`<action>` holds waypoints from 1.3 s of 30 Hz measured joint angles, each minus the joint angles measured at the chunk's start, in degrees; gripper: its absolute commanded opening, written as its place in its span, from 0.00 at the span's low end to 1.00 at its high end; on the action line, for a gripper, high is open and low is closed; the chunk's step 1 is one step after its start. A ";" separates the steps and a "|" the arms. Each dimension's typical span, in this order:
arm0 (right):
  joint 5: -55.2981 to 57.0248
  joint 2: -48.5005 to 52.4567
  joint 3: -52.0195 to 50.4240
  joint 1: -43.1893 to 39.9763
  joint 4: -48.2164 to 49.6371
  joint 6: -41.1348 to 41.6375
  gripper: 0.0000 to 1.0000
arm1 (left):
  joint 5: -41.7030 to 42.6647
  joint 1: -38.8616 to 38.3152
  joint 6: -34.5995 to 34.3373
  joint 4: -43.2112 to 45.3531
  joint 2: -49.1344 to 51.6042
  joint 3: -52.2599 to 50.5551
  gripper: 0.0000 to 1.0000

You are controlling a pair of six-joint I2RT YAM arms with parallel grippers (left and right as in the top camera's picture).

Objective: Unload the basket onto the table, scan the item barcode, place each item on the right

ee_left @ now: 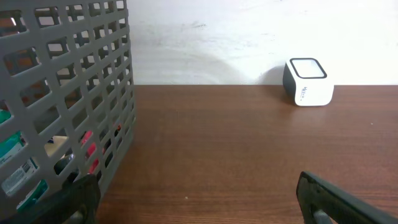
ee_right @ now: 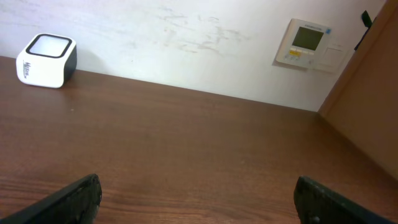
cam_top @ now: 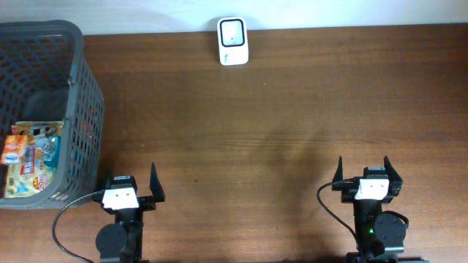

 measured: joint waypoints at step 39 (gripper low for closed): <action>0.04 0.00 0.00 0.11 0.02 -0.02 0.98 | 33.97 0.04 6.86 -29.99 49.07 75.47 0.99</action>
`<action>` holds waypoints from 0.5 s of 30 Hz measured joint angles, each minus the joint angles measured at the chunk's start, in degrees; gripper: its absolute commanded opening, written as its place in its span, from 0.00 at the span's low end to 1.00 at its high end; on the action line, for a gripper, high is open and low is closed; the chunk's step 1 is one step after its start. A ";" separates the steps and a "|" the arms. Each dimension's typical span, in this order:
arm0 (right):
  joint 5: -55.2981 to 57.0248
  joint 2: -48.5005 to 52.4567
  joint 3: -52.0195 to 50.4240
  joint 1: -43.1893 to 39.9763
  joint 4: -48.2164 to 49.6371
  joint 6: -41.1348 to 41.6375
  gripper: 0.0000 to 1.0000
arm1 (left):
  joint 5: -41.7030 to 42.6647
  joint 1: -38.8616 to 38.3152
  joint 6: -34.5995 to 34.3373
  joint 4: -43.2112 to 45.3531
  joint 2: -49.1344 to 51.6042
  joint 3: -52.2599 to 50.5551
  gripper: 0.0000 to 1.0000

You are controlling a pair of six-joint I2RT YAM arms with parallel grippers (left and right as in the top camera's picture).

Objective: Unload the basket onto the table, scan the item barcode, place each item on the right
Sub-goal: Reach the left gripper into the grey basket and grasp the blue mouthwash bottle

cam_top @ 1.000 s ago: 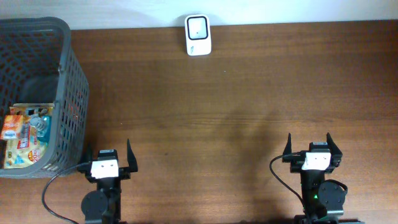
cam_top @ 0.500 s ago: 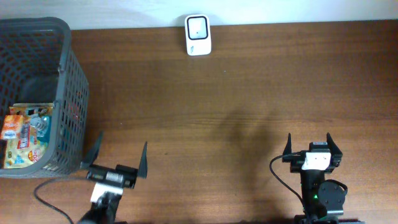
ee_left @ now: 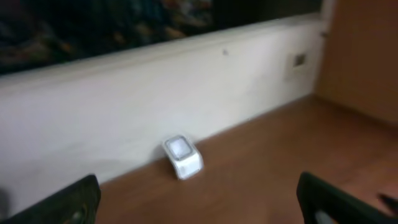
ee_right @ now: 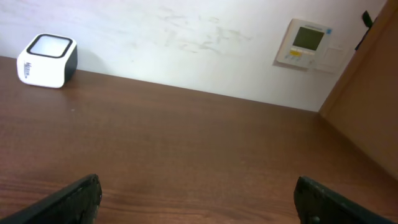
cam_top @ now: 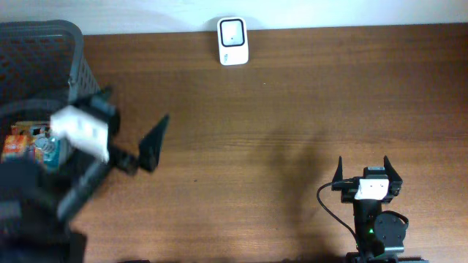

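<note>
The white barcode scanner (cam_top: 233, 31) stands at the table's far edge, also seen as the scanner (ee_left: 182, 157) and the scanner (ee_right: 46, 60). Colourful snack packets (cam_top: 20, 142) lie in the grey mesh basket (cam_top: 44, 40) at the left. My left gripper (cam_top: 131, 109) is raised and blurred beside the basket's right wall, open and holding nothing; in its own view the left gripper (ee_left: 199, 211) looks across the table at the scanner. My right gripper (cam_top: 364, 169) rests open near the front right, and the right gripper (ee_right: 199, 199) has nothing between its fingers.
The brown wooden table (cam_top: 292, 102) ends at a white wall behind the scanner. A wall thermostat (ee_right: 306, 42) and a wooden panel (ee_right: 373, 106) show at the right in the right wrist view.
My left arm has gone from resting at the front left to raised and turned, beside the basket's right wall. Its camera now looks down on the scanner from higher up. The right arm has not moved.
</note>
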 measured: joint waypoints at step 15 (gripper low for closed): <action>0.00 0.00 0.00 0.04 -0.02 0.00 0.98 | -27.52 6.49 -5.51 -34.58 41.16 56.13 0.99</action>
